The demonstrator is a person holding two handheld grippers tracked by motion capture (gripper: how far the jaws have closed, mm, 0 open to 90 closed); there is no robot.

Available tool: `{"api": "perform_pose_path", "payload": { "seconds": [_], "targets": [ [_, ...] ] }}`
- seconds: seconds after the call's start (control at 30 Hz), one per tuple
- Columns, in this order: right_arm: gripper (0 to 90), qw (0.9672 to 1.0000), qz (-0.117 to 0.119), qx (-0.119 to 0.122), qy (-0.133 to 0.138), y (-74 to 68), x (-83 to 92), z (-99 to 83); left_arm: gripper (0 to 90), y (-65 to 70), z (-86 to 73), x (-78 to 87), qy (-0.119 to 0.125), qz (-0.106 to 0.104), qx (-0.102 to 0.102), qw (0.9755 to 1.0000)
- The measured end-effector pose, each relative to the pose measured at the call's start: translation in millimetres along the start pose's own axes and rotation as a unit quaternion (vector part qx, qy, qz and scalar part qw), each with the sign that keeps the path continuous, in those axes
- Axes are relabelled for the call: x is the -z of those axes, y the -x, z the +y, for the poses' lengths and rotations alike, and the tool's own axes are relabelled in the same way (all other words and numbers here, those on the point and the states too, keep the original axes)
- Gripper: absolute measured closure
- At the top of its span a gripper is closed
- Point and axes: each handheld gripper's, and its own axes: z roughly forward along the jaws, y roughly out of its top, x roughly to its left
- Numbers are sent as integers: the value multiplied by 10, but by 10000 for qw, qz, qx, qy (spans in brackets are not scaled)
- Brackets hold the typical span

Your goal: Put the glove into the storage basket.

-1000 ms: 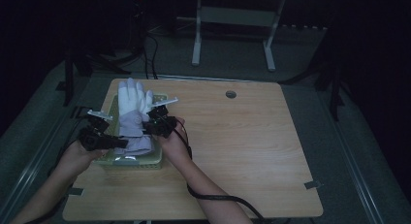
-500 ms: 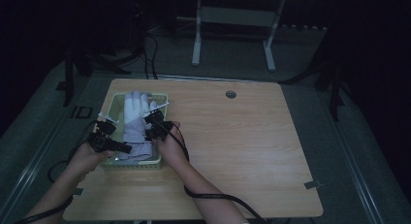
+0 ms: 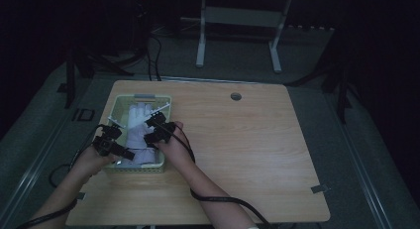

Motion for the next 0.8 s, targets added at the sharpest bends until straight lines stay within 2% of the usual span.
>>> {"api": "perform_pose_path", "payload": {
  "seconds": [0.1,0.17,0.3,0.37,0.47,0.5,0.57,0.6,0.63,0.67,0.73,0.8],
  "targets": [
    [388,9998,103,15,178,0,80,26,457,8,-13,32,146,124,-35,9998],
    [351,9995,155,32,283,13,120,33,386,39,-31,65,312,109,-122,9994],
    [298,9989,251,72,399,49,197,37,153,108,-75,94,712,189,-147,9972],
    [295,9984,282,81,477,71,233,35,144,145,-106,110,885,379,-183,9952],
    [241,9977,402,131,538,94,279,29,121,150,-155,186,1336,545,-58,9895],
    [215,9973,451,178,545,97,287,24,118,145,-174,223,1509,598,-45,9867],
    [198,9967,504,238,596,100,300,14,118,159,-216,287,1865,577,-7,9808],
    [198,9967,504,238,596,100,300,14,118,159,-216,287,1865,577,-7,9808],
    [192,9966,482,297,594,99,309,8,118,201,-242,337,2002,625,-14,9778],
    [181,9960,533,334,633,101,326,4,118,231,-250,363,2032,689,9,9767],
    [181,9957,552,343,664,111,344,3,119,286,-273,408,2186,766,57,9728],
    [181,9954,570,358,685,122,361,-2,118,341,-290,438,2346,679,53,9697]
  ]
}}
